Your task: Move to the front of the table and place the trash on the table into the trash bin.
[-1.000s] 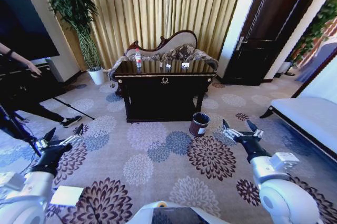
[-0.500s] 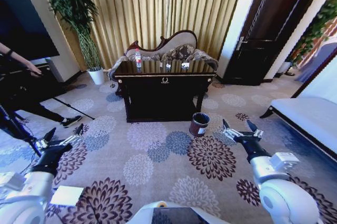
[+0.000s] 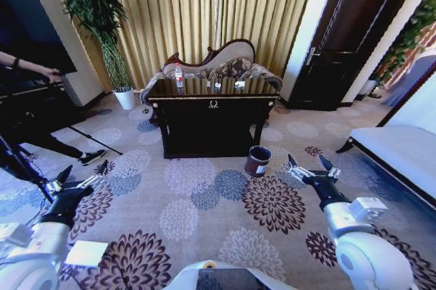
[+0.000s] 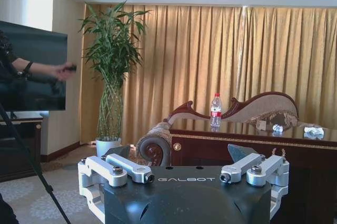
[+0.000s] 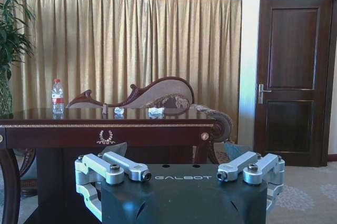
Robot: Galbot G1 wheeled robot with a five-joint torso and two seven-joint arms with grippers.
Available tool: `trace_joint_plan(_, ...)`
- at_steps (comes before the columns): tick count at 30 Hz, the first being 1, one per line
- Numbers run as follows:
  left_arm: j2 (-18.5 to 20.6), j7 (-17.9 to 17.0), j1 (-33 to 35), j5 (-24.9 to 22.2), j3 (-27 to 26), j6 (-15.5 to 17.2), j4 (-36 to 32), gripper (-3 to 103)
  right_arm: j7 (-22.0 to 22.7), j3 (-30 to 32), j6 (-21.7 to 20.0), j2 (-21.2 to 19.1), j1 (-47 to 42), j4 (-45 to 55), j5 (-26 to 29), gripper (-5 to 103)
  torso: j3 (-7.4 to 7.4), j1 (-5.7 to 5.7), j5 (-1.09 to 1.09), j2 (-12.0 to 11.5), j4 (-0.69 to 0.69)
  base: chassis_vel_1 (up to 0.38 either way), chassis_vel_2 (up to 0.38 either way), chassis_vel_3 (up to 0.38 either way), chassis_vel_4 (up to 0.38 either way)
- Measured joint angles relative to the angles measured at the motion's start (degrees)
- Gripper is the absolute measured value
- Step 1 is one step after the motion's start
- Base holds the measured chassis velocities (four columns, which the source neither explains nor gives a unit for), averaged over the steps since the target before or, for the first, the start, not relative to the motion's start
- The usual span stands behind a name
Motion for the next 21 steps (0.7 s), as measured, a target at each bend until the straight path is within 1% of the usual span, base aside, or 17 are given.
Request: trace_joint_plan(21,0.00,0.00,0.00,0.00,0.00,0.00,0.00,100,0.00,0.00,0.01,0.00,0.00,0.00,0.00,100,0.00,0.00,0.00,0.00,0.00,0.000,0.000,0.000,0.000)
